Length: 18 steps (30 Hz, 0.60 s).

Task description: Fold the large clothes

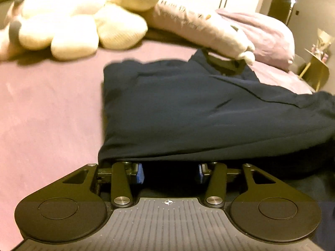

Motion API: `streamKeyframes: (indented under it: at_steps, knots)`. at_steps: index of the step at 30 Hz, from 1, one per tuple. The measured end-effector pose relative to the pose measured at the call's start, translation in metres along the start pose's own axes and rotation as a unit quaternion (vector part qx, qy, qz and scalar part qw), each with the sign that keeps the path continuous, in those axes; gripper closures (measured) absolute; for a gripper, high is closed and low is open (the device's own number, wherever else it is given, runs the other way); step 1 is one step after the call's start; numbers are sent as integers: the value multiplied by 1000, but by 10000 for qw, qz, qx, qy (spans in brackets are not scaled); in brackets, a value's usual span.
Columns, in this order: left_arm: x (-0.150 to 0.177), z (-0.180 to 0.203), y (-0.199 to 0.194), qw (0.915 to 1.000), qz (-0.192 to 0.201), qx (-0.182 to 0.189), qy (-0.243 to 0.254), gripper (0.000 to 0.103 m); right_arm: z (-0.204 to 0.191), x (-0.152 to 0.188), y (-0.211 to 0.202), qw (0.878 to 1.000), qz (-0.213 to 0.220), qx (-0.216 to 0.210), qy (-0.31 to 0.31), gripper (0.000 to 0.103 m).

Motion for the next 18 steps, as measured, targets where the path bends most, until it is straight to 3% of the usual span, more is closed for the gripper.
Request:
streamKeyframes:
  at_steps: [2, 4, 6, 7, 9, 11, 14, 15, 18]
  knots:
    - [5, 1, -4, 9997, -89, 116, 190, 47, 9, 6, 8, 9991, -173, 331, -206, 87]
    - [12, 0, -16, 9988, -189, 268, 352, 36, 26, 18, 23, 9940, -577, 817, -444, 81]
    - [15, -10, -37, 9978, -178, 551, 327, 28, 40, 25, 26, 9914, -856, 917, -366, 76]
    - [14, -14, -46, 9978, -145, 575, 304, 21, 42, 22, 17, 9938, -683, 827, -279, 74]
    - [5, -29, -64, 9986, 90, 482, 220, 14, 41, 11, 0, 9935, -344, 1033, -343, 58]
    - [-12, -39, -73, 9986, 361, 386, -14, 14, 35, 1, -13, 9893, 55, 1326, -600, 54]
    - [-37, -36, -61, 9970, 504, 285, -518, 13, 5, -5, -12, 9889, 300, 1093, -957, 58]
    - [-43, -30, -52, 9962, 544, 251, -635, 13, -9, -1, 0, 9891, 187, 907, -1142, 69]
    - [-48, -11, -20, 9962, 482, -52, -722, 12, -36, 18, 37, 9793, -151, 779, -1864, 79]
Point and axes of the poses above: each gripper's, at about its wrist camera, not at the fingertips, and y roughly the way its jaws point, z to its right, x to its underside, the point moved 6 cm from there along y, roughly the way its jaws point, and after that the axes turned 8 degrees about -x, right-handed, at the moved point
